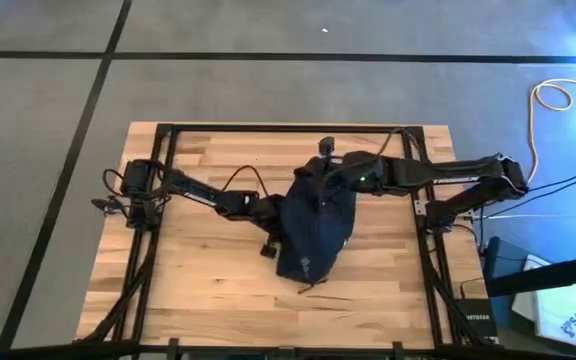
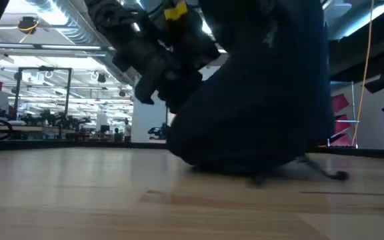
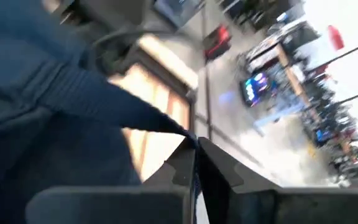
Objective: Unpack backpack
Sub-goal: Open the blue backpack
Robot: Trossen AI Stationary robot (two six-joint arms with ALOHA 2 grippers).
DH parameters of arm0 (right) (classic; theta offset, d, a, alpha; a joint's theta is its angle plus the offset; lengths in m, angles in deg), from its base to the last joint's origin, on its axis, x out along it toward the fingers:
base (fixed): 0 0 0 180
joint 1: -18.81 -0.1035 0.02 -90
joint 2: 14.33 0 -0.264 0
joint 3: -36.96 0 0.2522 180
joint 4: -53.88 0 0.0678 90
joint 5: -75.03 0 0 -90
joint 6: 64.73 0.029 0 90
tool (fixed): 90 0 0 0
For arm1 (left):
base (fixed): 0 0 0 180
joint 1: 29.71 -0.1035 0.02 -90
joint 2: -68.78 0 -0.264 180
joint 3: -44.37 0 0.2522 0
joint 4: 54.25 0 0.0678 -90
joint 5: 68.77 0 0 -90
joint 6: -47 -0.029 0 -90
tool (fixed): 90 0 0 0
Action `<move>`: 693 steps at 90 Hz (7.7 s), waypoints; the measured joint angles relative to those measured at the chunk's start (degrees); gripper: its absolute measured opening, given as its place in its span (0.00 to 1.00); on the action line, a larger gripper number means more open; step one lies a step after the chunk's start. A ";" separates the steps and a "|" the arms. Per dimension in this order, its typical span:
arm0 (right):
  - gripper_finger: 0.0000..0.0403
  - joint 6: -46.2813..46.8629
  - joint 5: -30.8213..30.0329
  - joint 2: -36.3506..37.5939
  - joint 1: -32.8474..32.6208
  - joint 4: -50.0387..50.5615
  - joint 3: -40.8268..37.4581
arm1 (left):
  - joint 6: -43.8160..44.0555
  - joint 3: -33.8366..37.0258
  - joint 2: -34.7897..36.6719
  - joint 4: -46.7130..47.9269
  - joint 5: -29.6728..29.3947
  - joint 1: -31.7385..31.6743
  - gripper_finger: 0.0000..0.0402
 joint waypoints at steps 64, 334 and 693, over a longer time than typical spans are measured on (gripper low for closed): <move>0.00 -6.05 1.42 3.95 0.18 -8.75 1.54 | -0.28 0.87 -6.34 -11.39 -3.48 1.67 0.01; 0.00 13.71 52.78 -23.34 -9.56 -21.75 9.97 | -2.93 0.92 -11.83 -17.80 -14.50 -12.09 0.01; 0.52 25.89 -8.49 -30.47 -30.59 39.00 24.48 | -3.30 6.50 12.89 -6.49 -12.24 3.11 0.00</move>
